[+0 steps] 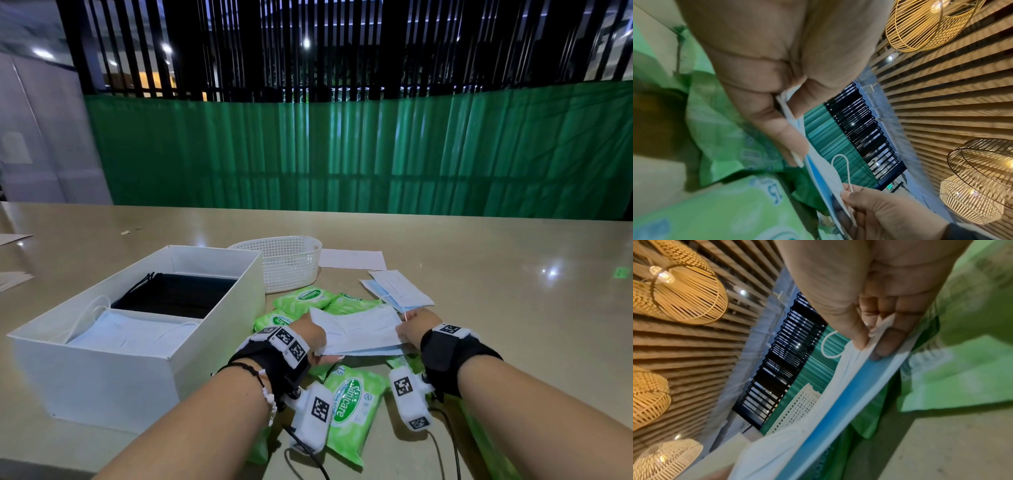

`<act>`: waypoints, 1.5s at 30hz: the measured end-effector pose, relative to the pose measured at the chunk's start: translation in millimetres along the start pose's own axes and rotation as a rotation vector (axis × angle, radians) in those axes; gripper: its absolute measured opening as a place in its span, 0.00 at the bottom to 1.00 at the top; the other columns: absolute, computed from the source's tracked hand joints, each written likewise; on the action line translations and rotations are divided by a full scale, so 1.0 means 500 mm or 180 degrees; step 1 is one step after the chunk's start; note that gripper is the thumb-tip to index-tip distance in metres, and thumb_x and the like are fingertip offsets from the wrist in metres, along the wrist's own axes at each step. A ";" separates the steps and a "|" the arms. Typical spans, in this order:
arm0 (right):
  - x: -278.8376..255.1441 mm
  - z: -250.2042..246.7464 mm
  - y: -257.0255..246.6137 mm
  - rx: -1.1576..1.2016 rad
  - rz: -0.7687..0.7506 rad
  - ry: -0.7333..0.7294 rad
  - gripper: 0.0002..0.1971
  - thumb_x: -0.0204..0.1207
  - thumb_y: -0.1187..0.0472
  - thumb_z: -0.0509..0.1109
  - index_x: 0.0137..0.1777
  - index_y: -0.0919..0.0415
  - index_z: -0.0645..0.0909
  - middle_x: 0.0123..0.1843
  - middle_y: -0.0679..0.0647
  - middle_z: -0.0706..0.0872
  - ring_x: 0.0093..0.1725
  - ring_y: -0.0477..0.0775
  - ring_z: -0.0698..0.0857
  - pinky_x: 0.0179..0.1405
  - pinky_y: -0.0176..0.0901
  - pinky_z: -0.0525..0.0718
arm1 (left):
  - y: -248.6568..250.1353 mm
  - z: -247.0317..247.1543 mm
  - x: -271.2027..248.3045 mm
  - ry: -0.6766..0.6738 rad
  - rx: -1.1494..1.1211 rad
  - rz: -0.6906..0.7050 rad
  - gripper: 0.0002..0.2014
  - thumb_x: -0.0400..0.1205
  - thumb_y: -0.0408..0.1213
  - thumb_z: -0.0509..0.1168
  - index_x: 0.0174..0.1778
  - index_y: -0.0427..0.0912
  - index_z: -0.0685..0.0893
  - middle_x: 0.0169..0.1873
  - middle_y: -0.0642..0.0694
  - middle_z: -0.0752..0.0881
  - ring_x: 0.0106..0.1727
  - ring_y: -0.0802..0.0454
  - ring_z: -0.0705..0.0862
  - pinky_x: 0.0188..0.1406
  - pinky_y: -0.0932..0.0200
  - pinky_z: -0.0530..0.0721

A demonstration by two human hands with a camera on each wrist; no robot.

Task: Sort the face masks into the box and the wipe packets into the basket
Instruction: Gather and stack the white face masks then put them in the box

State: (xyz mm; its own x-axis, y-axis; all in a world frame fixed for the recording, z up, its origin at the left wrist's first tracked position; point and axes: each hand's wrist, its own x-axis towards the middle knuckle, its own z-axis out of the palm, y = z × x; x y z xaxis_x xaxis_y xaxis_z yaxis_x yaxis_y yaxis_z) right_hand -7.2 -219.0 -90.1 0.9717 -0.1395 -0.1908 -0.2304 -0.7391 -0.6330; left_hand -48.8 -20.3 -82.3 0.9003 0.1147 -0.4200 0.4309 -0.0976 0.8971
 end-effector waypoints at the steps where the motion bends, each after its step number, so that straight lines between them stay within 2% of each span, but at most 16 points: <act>1: 0.018 0.002 0.012 -0.0174 -0.0070 0.0037 0.07 0.76 0.67 0.66 0.41 0.55 0.79 0.62 0.64 0.84 0.32 0.48 0.73 0.27 0.28 0.70 | 0.000 0.000 -0.005 0.0051 -0.0047 0.0037 0.30 0.80 0.18 0.56 0.79 0.38 0.60 0.70 0.34 0.74 0.64 0.37 0.81 0.47 0.52 0.89; 3: 0.021 0.003 0.013 -0.0185 -0.0070 0.0013 0.11 0.74 0.68 0.67 0.34 0.54 0.74 0.57 0.65 0.86 0.31 0.50 0.76 0.29 0.32 0.74 | 0.006 -0.005 -0.012 0.0035 -0.0149 -0.0053 0.27 0.81 0.17 0.54 0.76 0.40 0.65 0.68 0.37 0.73 0.64 0.34 0.80 0.50 0.47 0.86; 5: 0.013 0.001 0.009 -0.0075 -0.0063 -0.0084 0.04 0.72 0.70 0.68 0.45 0.64 0.81 0.47 0.64 0.86 0.36 0.58 0.79 0.39 0.44 0.80 | 0.014 -0.008 -0.017 0.0049 -0.0259 -0.0006 0.27 0.81 0.15 0.53 0.74 0.41 0.68 0.65 0.38 0.74 0.64 0.32 0.79 0.54 0.44 0.85; 8: 0.003 -0.006 0.006 -0.0132 -0.0029 -0.0157 0.20 0.69 0.67 0.70 0.61 0.67 0.77 0.44 0.59 0.80 0.40 0.55 0.75 0.39 0.42 0.71 | 0.024 -0.012 -0.018 0.0062 -0.0068 0.0303 0.29 0.80 0.16 0.54 0.77 0.40 0.64 0.70 0.35 0.73 0.65 0.34 0.80 0.53 0.45 0.87; 10: 0.003 -0.016 0.001 0.0072 -0.0033 0.0017 0.26 0.70 0.63 0.72 0.68 0.69 0.72 0.55 0.62 0.82 0.43 0.55 0.76 0.41 0.41 0.70 | 0.046 -0.017 -0.036 0.0051 -0.0152 0.0365 0.24 0.81 0.16 0.53 0.70 0.43 0.69 0.66 0.39 0.74 0.62 0.35 0.81 0.45 0.43 0.89; 12: -0.007 -0.027 -0.013 0.0551 -0.0130 0.0290 0.29 0.76 0.55 0.70 0.73 0.66 0.66 0.59 0.62 0.80 0.48 0.60 0.79 0.44 0.42 0.77 | 0.082 -0.030 -0.068 0.0099 -0.0262 0.0525 0.18 0.83 0.18 0.50 0.60 0.46 0.70 0.59 0.42 0.74 0.53 0.39 0.82 0.29 0.53 0.89; 15: -0.034 -0.053 -0.049 0.1068 -0.0444 0.0549 0.25 0.82 0.51 0.61 0.72 0.65 0.66 0.58 0.62 0.79 0.43 0.58 0.77 0.29 0.36 0.77 | 0.149 -0.069 -0.119 0.0072 -0.0166 0.0996 0.21 0.82 0.16 0.51 0.63 0.46 0.69 0.58 0.42 0.74 0.51 0.39 0.84 0.34 0.54 0.90; 17: -0.050 -0.063 -0.071 0.0759 -0.0728 0.0547 0.21 0.82 0.49 0.59 0.68 0.63 0.71 0.62 0.60 0.79 0.46 0.57 0.76 0.36 0.39 0.74 | 0.196 -0.113 -0.157 0.0150 -0.0103 0.1381 0.27 0.80 0.15 0.50 0.69 0.47 0.66 0.61 0.41 0.73 0.42 0.41 0.86 0.27 0.60 0.88; 20: -0.075 -0.048 -0.105 0.0351 -0.1228 0.0259 0.11 0.80 0.51 0.64 0.55 0.57 0.76 0.59 0.54 0.82 0.49 0.54 0.79 0.48 0.38 0.72 | 0.252 -0.200 -0.230 0.0393 0.0260 0.1892 0.43 0.77 0.13 0.54 0.77 0.63 0.57 0.62 0.40 0.76 0.39 0.43 0.89 0.36 0.54 0.90; 22: -0.099 -0.026 -0.134 0.0046 -0.1608 0.0062 0.11 0.79 0.54 0.66 0.58 0.57 0.78 0.62 0.54 0.82 0.58 0.53 0.80 0.51 0.36 0.70 | 0.266 -0.265 -0.278 0.0525 0.0530 0.2041 0.48 0.76 0.12 0.56 0.75 0.72 0.56 0.61 0.40 0.78 0.41 0.43 0.90 0.37 0.54 0.90; 27: -0.176 0.030 -0.235 -0.0724 -0.2574 -0.0234 0.17 0.80 0.50 0.64 0.67 0.52 0.74 0.68 0.47 0.77 0.67 0.47 0.75 0.60 0.33 0.68 | 0.223 -0.413 -0.317 0.0829 0.0992 0.1706 0.35 0.77 0.11 0.46 0.56 0.60 0.79 0.65 0.45 0.75 0.30 0.52 0.88 0.21 0.69 0.82; 30: -0.224 0.068 -0.301 -0.0892 -0.3019 -0.0452 0.19 0.81 0.50 0.61 0.70 0.52 0.72 0.72 0.47 0.74 0.69 0.46 0.74 0.63 0.32 0.67 | 0.174 -0.484 -0.296 0.1048 0.1089 0.1364 0.32 0.78 0.14 0.42 0.47 0.54 0.82 0.47 0.44 0.81 0.20 0.58 0.84 0.16 0.72 0.77; 33: -0.262 0.106 -0.349 -0.1148 -0.3454 -0.0568 0.20 0.83 0.51 0.58 0.73 0.53 0.69 0.74 0.48 0.72 0.72 0.48 0.72 0.66 0.33 0.65 | 0.131 -0.539 -0.273 0.1328 0.1101 0.1088 0.31 0.79 0.16 0.40 0.46 0.52 0.83 0.32 0.45 0.79 0.13 0.59 0.77 0.11 0.74 0.69; 37: -0.278 0.156 -0.384 -0.1563 -0.3607 -0.1023 0.20 0.84 0.49 0.54 0.70 0.56 0.73 0.69 0.53 0.75 0.69 0.53 0.74 0.71 0.46 0.70 | 0.094 -0.597 -0.251 0.1586 0.1266 0.0841 0.30 0.80 0.18 0.40 0.45 0.53 0.83 0.19 0.47 0.79 0.11 0.59 0.75 0.11 0.74 0.64; 42: -0.275 0.189 -0.387 -0.1828 -0.3669 -0.1060 0.21 0.82 0.44 0.50 0.66 0.55 0.73 0.62 0.55 0.79 0.63 0.56 0.76 0.63 0.49 0.73 | 0.057 -0.626 -0.226 0.1442 0.2441 0.0570 0.27 0.79 0.16 0.43 0.60 0.41 0.81 0.19 0.48 0.65 0.14 0.55 0.61 0.10 0.71 0.57; 45: -0.280 0.181 -0.396 -0.1523 -0.3552 -0.1037 0.18 0.83 0.46 0.54 0.69 0.52 0.66 0.68 0.50 0.77 0.64 0.53 0.78 0.64 0.50 0.76 | 0.045 -0.620 -0.212 0.1274 0.2778 0.0498 0.26 0.77 0.14 0.49 0.55 0.48 0.80 0.32 0.43 0.76 0.26 0.50 0.69 0.14 0.75 0.65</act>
State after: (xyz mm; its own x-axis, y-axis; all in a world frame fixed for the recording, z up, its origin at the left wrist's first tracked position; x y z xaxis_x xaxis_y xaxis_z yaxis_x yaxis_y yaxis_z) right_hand -102.1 6.7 -5.8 0.5507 0.8330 0.0528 0.8156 -0.5235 -0.2465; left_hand -153.7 271.9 24.9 0.9331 0.3500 -0.0822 0.3477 -0.8205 0.4537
